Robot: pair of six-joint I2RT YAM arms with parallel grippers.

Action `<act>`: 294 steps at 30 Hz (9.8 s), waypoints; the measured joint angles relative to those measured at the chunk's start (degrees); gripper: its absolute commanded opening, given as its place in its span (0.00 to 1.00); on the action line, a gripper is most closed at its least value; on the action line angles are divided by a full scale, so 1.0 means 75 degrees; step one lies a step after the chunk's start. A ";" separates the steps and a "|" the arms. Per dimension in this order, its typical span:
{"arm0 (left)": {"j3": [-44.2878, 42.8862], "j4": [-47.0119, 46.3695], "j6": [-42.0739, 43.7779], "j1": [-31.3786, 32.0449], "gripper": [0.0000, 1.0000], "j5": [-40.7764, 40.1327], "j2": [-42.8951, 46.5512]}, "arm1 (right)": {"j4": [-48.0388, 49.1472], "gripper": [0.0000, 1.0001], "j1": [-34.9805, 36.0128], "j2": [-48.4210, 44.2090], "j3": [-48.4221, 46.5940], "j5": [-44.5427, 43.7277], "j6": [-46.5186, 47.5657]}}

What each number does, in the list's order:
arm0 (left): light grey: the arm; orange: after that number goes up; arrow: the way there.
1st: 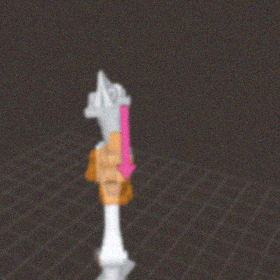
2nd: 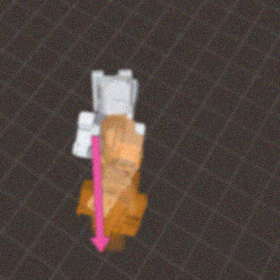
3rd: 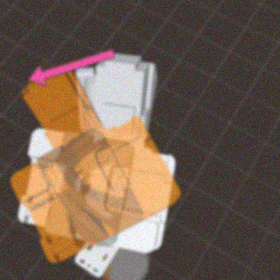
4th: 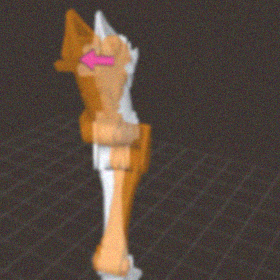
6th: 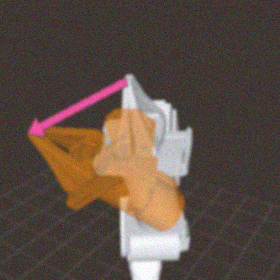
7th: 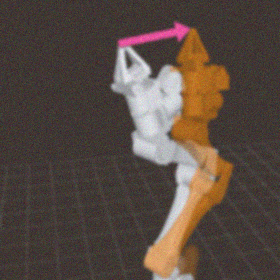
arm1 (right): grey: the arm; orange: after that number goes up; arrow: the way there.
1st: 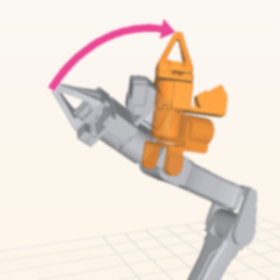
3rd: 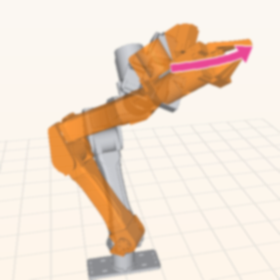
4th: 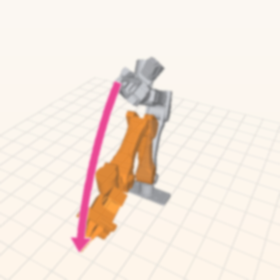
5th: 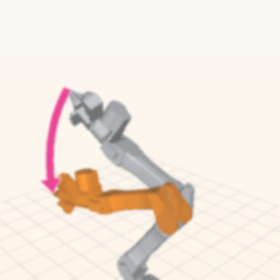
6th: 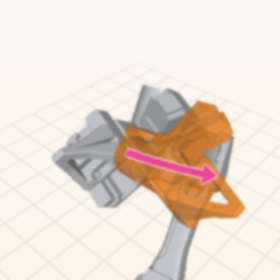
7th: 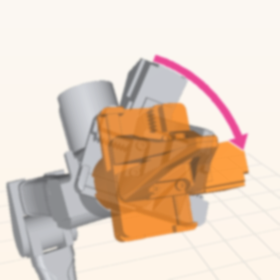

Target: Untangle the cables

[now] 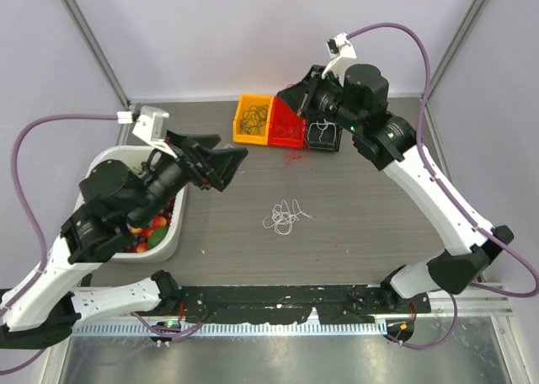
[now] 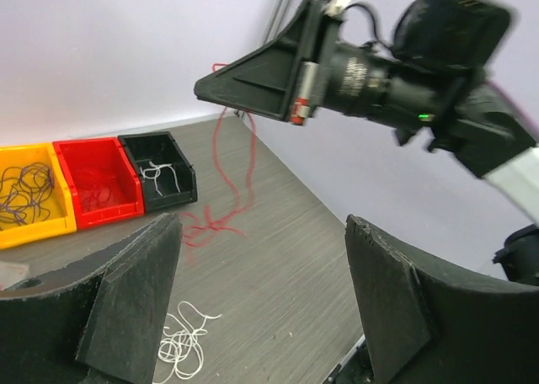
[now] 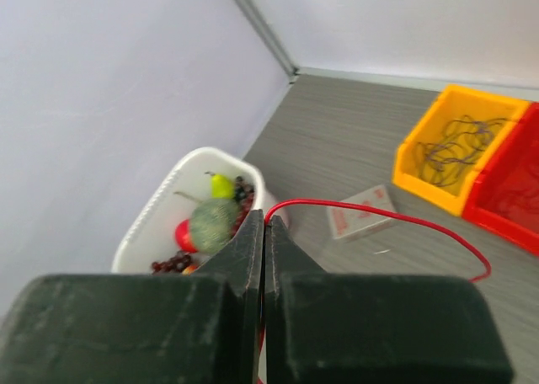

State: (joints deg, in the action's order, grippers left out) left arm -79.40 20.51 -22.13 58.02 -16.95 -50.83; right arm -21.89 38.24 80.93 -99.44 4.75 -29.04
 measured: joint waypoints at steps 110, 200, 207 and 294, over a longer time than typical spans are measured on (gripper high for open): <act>-0.1480 0.3252 -0.0475 0.0000 0.95 -0.1078 0.0178 | -0.2655 0.66 -0.1046 0.7822 -0.5231 -0.2445 0.1734; 0.0239 0.2448 -0.3013 -0.2238 0.11 0.2993 -0.8151 | -0.0551 0.01 -0.1008 0.2798 0.4736 0.1886 0.0906; 0.0600 0.2640 -0.2725 -0.2241 0.00 0.2707 -0.7248 | -0.1294 0.01 -0.0997 0.2136 0.4721 0.0702 0.0924; -0.0195 0.3791 -0.1807 -0.2736 0.80 0.4194 -0.2401 | -0.0090 0.01 -0.1731 0.1282 -0.0629 -0.4707 0.1428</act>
State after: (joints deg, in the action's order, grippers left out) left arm -80.86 48.95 -35.68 37.50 14.50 -68.84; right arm -22.57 25.26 90.54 -104.16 -30.55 -18.33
